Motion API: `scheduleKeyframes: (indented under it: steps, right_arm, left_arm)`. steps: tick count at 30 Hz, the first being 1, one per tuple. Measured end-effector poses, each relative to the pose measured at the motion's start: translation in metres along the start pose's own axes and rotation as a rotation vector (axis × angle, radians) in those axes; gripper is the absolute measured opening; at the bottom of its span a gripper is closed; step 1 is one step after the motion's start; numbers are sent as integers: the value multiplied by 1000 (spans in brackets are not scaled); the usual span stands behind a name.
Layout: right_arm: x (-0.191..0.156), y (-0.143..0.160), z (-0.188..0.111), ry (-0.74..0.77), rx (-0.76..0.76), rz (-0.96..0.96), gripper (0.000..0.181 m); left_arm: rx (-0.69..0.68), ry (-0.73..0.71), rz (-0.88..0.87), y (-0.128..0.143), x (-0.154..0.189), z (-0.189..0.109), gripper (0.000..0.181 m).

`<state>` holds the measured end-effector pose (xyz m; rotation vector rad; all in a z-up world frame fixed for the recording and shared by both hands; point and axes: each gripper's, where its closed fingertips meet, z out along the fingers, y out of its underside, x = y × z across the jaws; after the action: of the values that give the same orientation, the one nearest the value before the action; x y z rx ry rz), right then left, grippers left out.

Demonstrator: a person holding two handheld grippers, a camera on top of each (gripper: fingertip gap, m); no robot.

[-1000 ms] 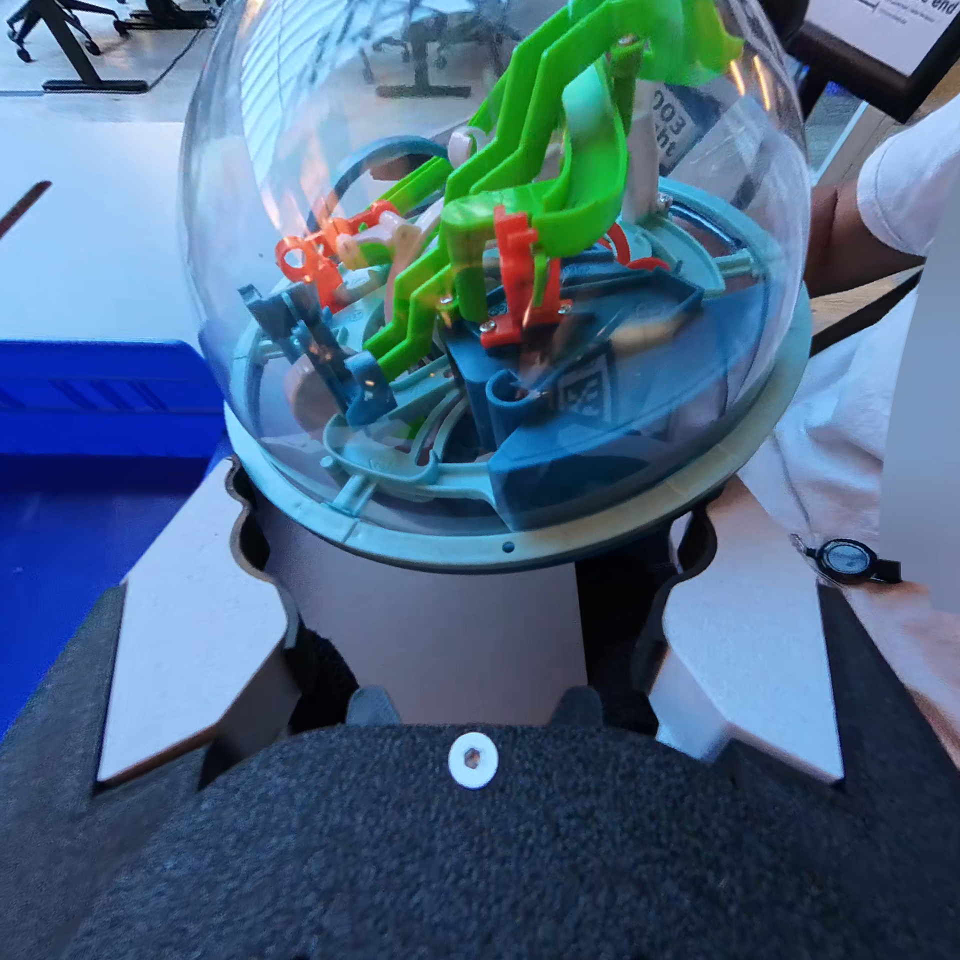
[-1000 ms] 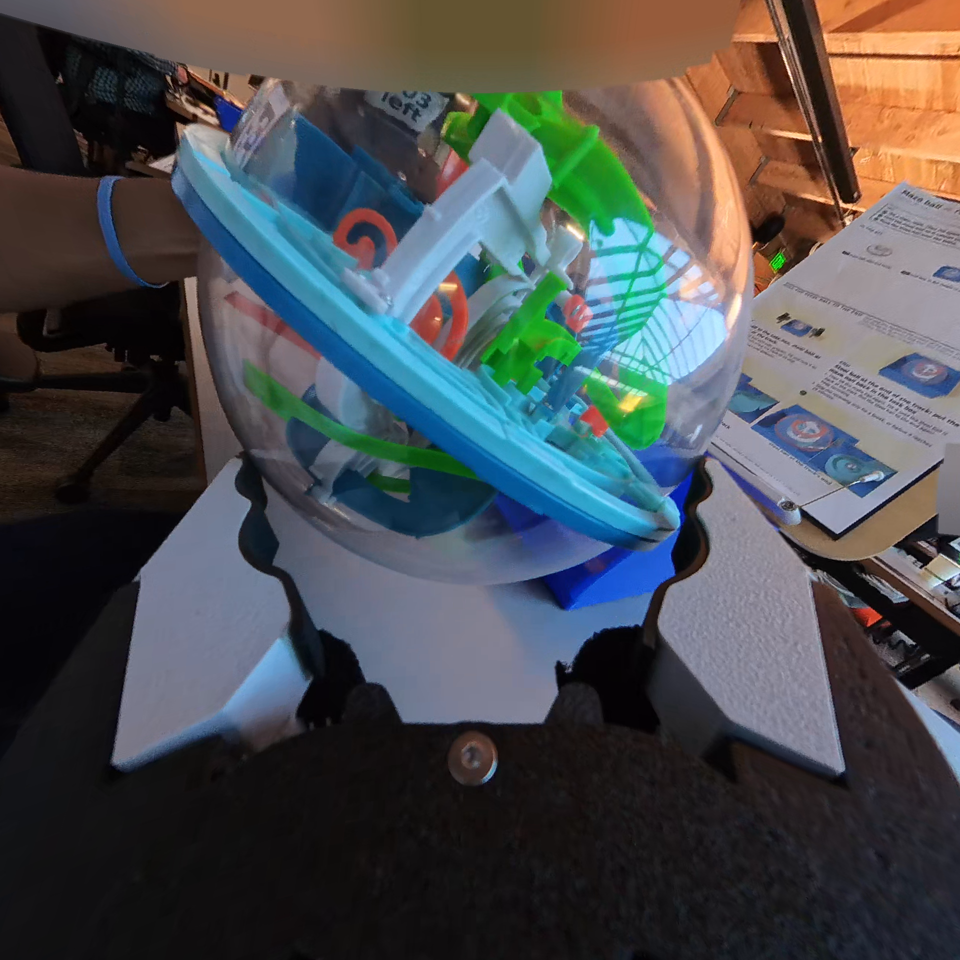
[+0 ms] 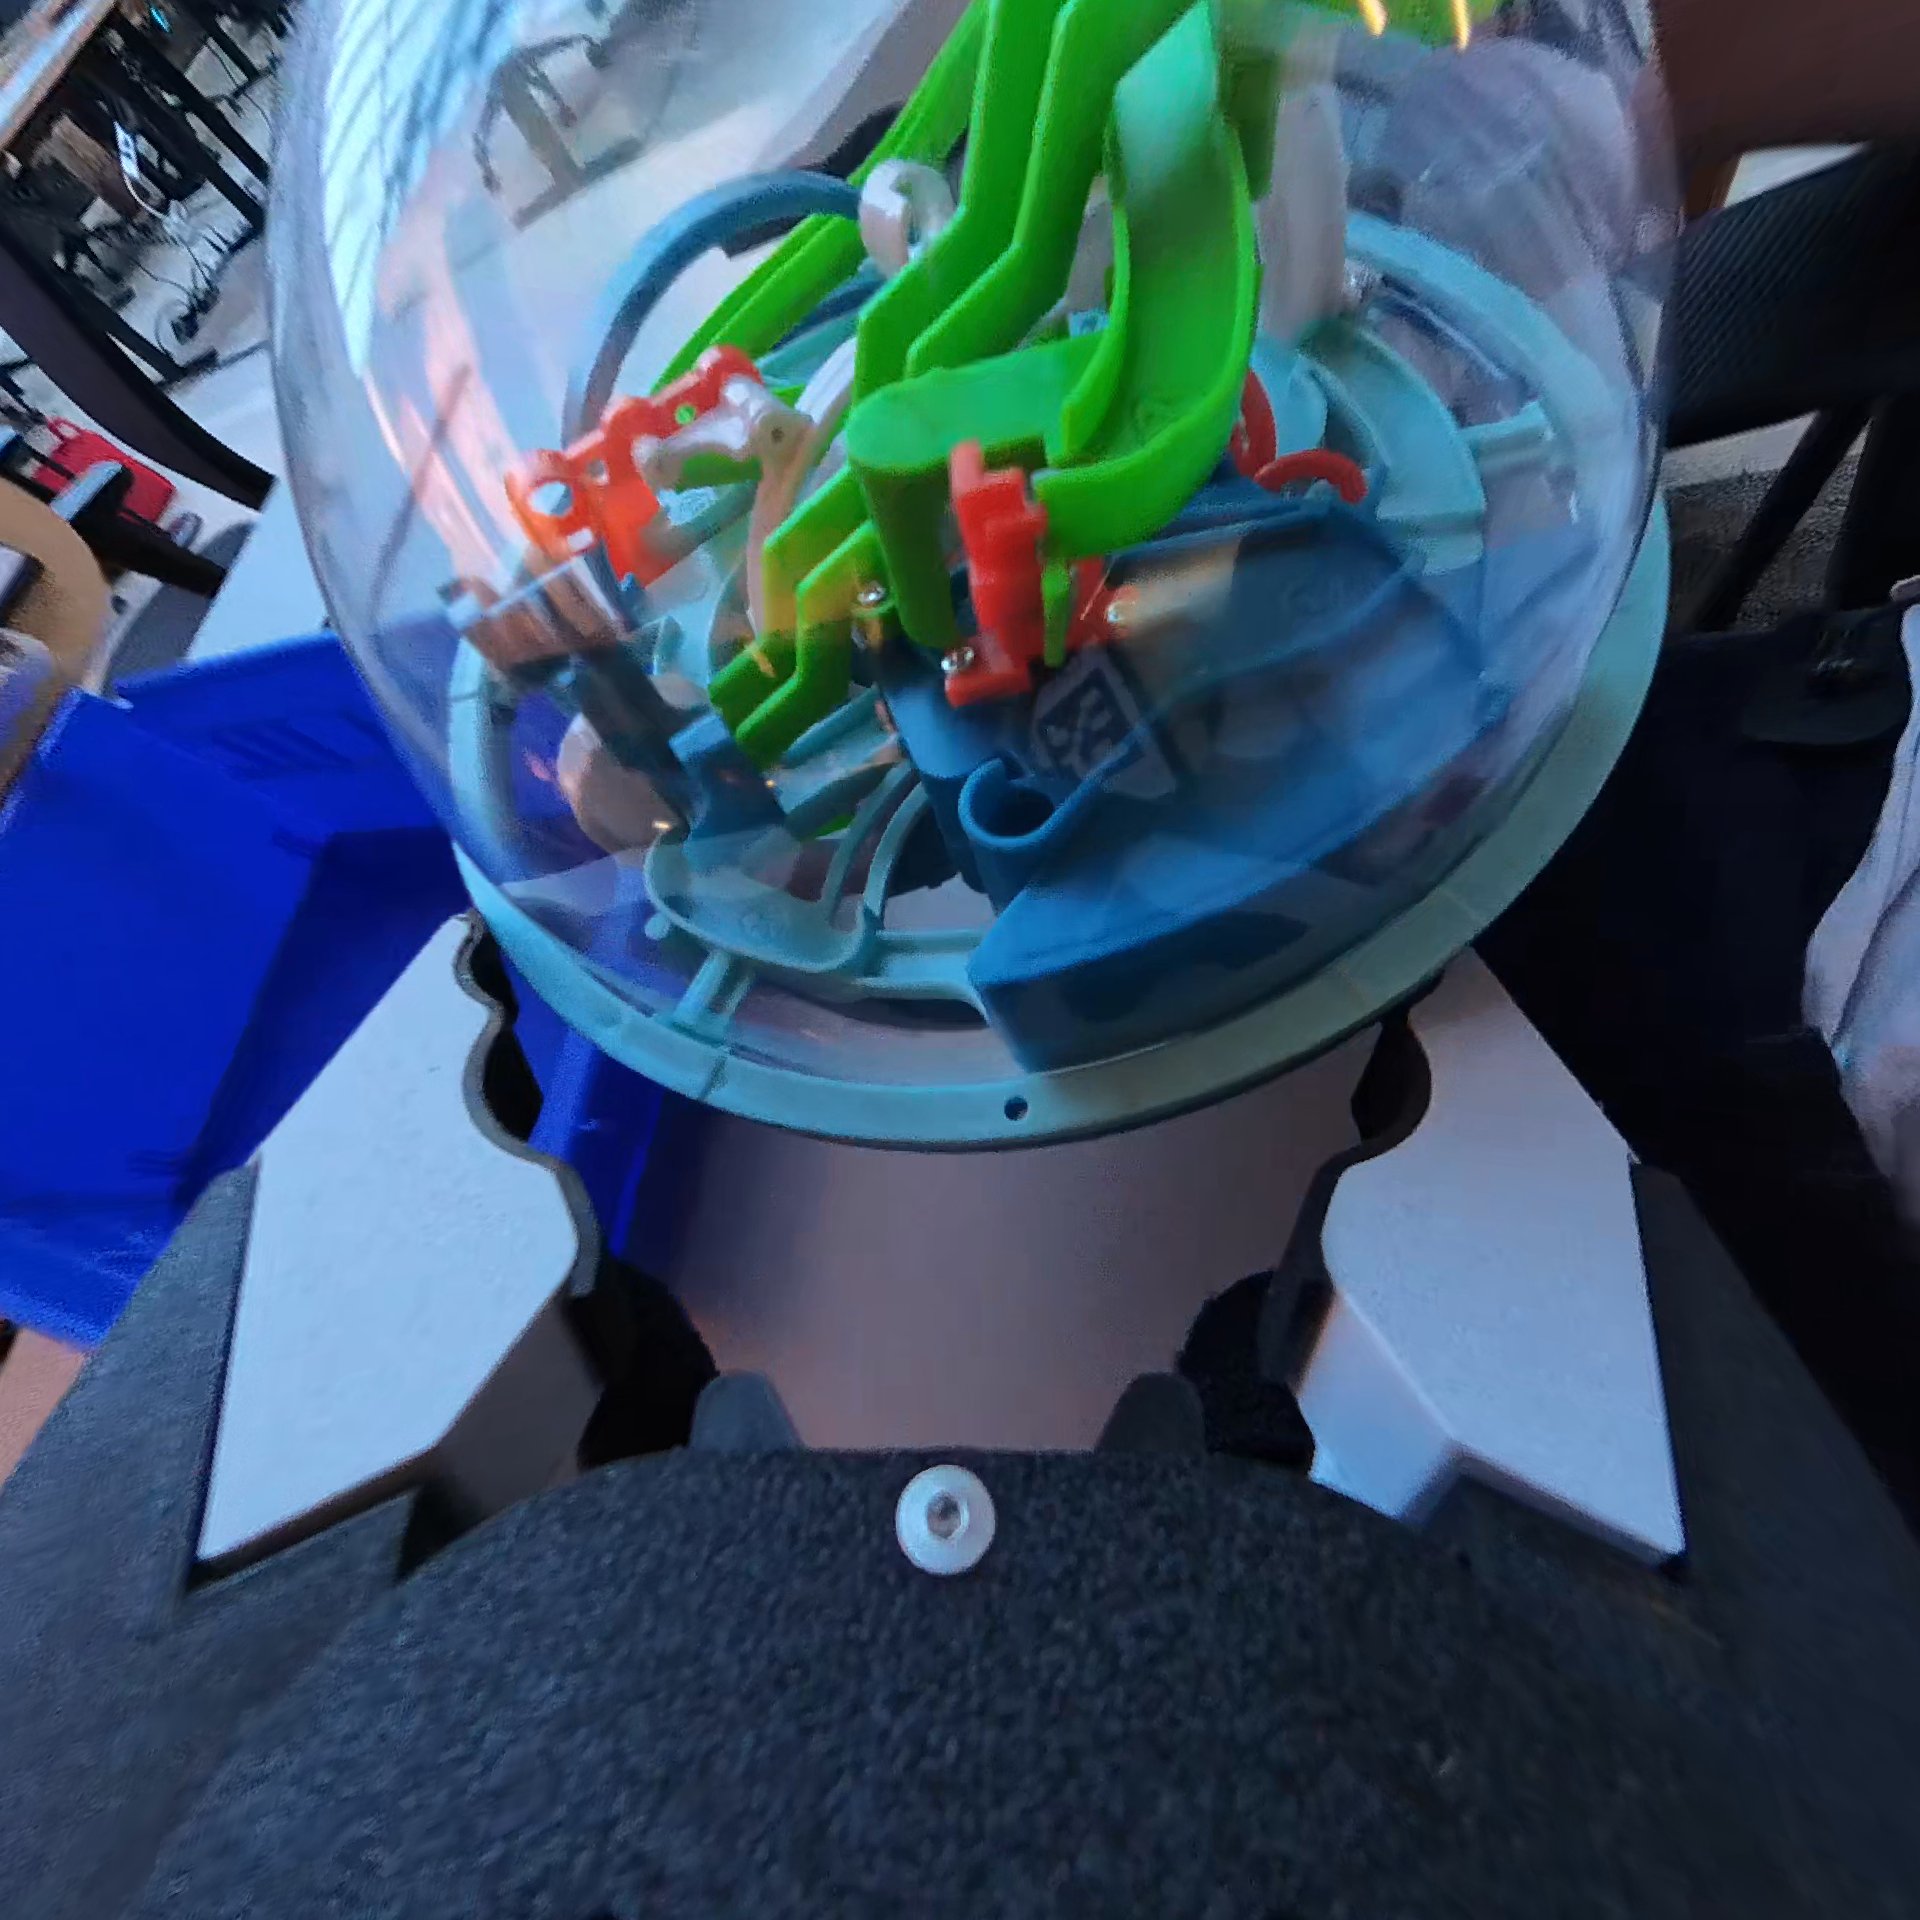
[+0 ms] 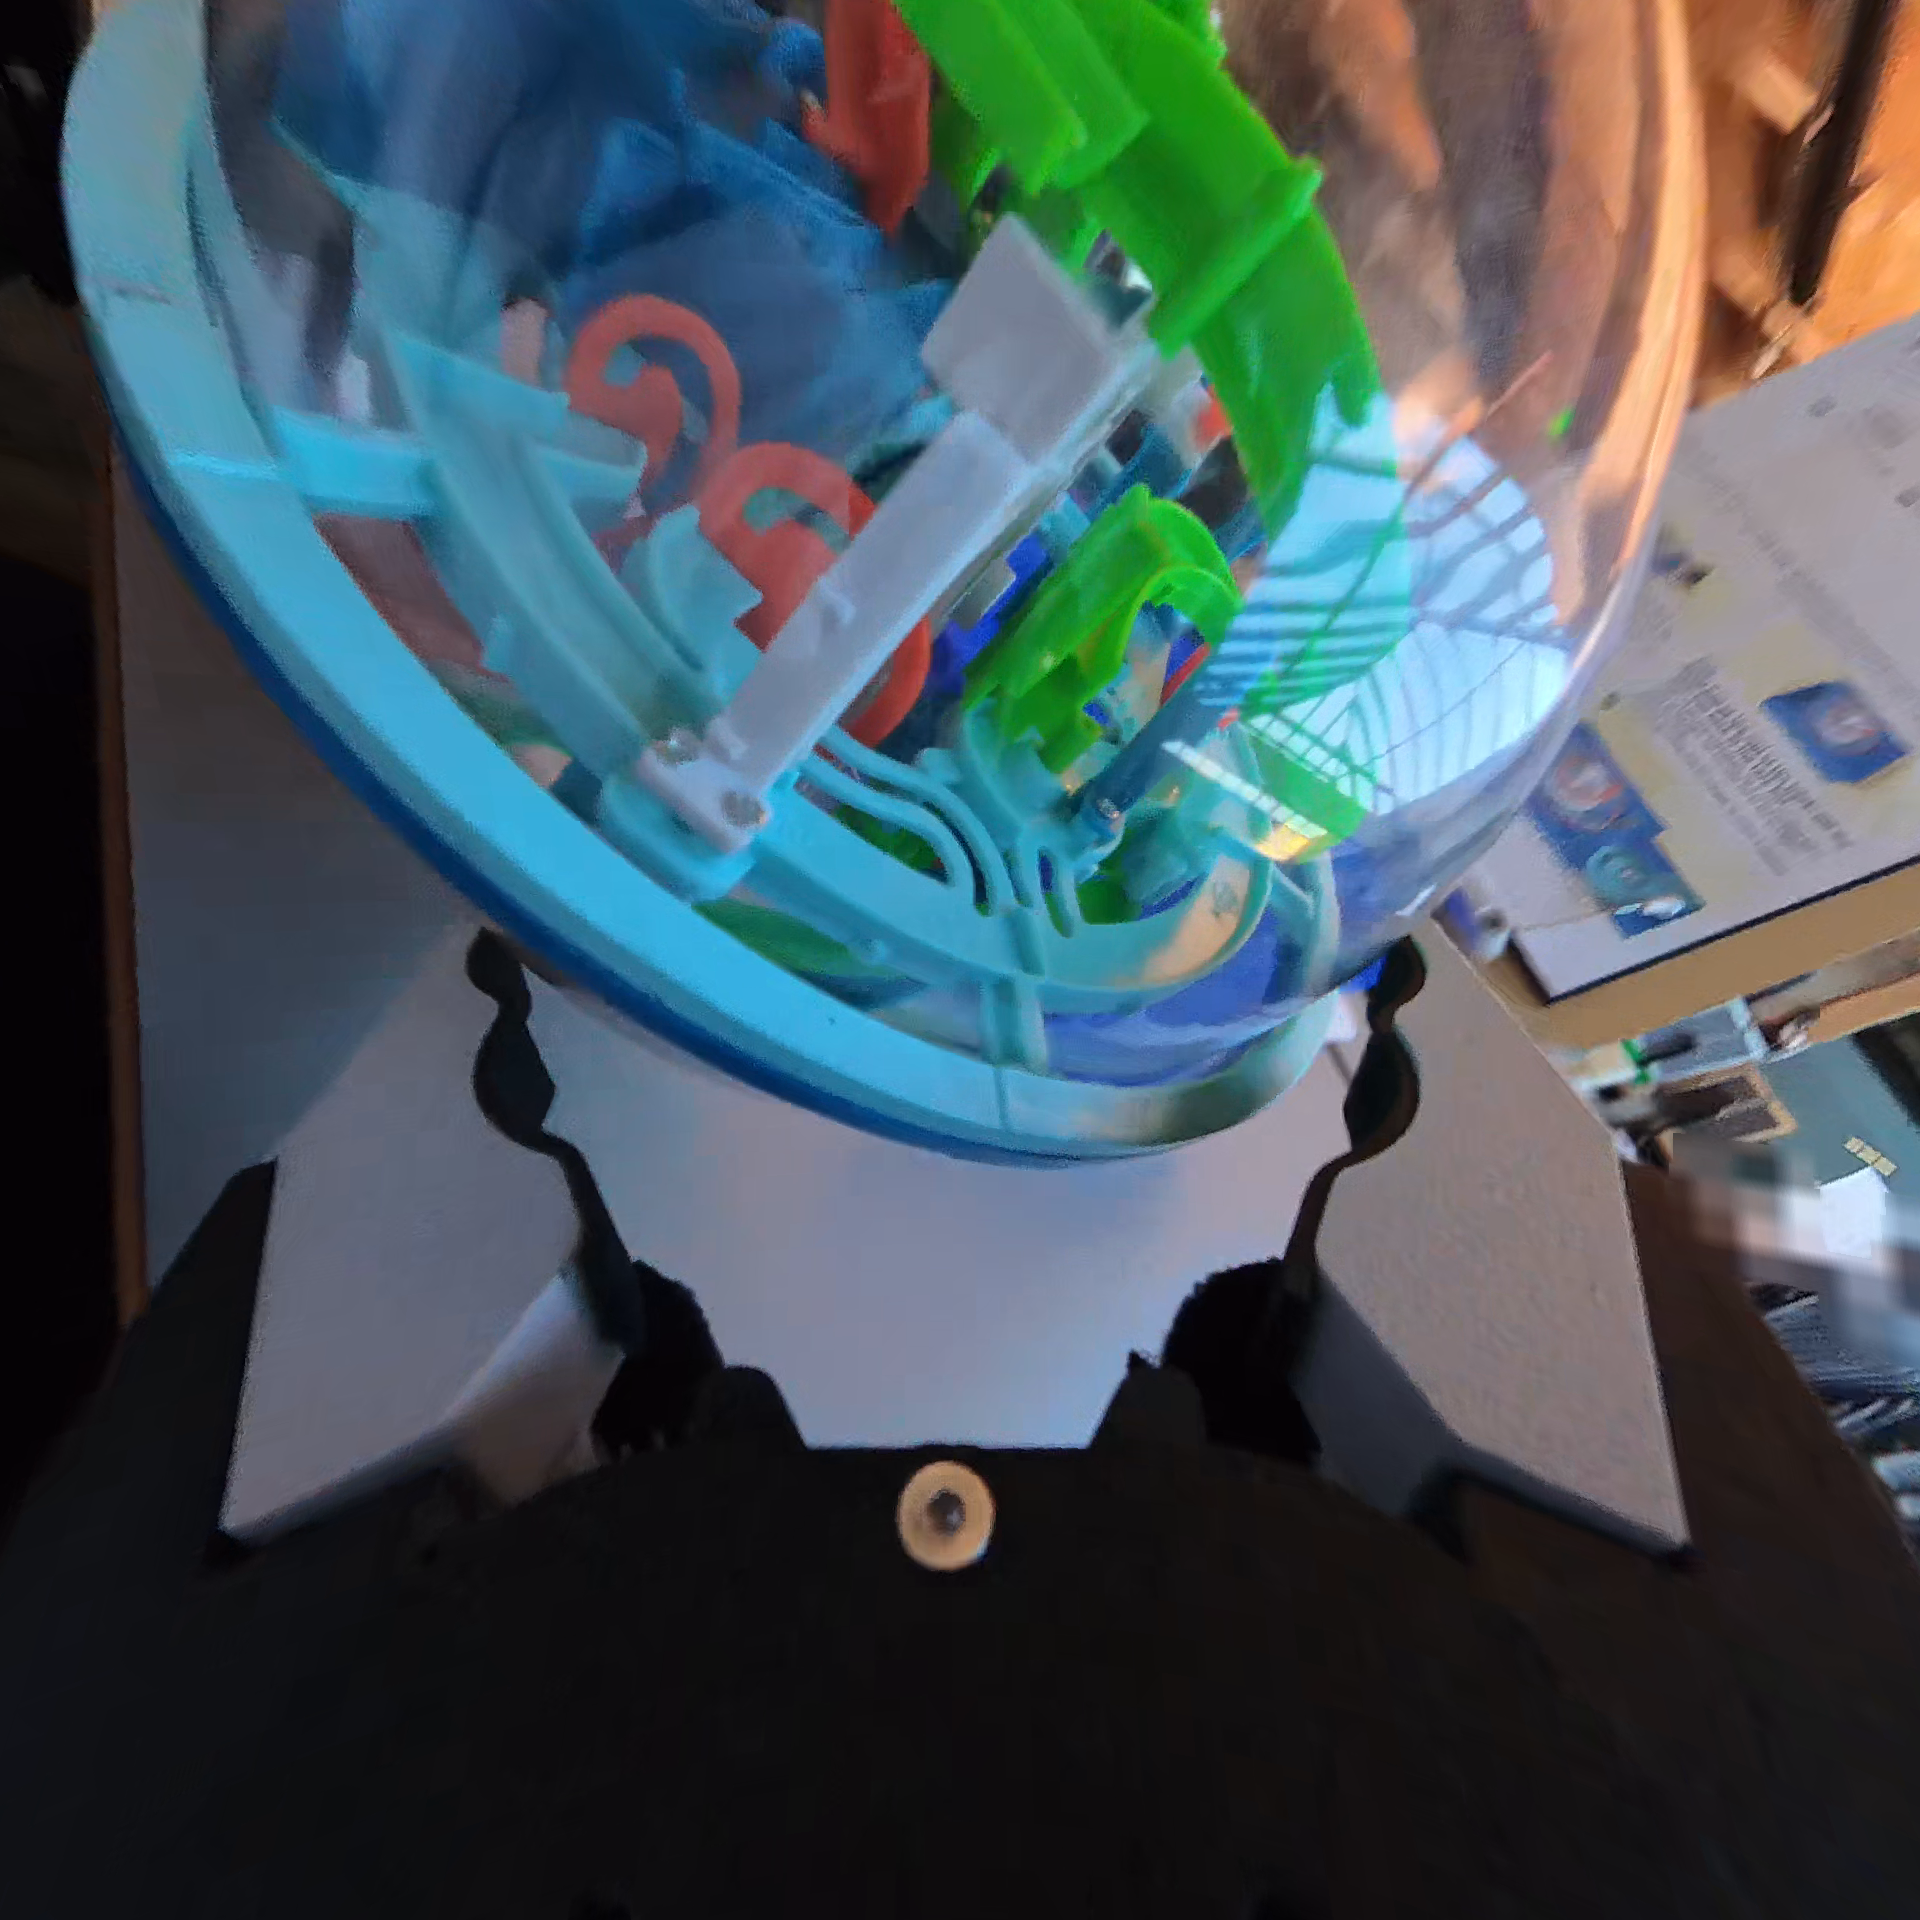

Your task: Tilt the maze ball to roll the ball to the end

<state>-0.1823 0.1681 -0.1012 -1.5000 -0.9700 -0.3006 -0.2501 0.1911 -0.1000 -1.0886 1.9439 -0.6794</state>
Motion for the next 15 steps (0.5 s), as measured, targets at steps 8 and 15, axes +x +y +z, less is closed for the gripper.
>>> scheduleKeyframes:
  steps: [8, 15]
  right_arm:
    - [-15, 28, 8, -88, -192, 21, 155]
    - [-14, 33, 10, -70, -187, 28, 155]
  left_arm:
    - [-46, 4, -7, 26, 4, 16, 150]
    - [-28, -19, -25, 20, 4, 16, 152]
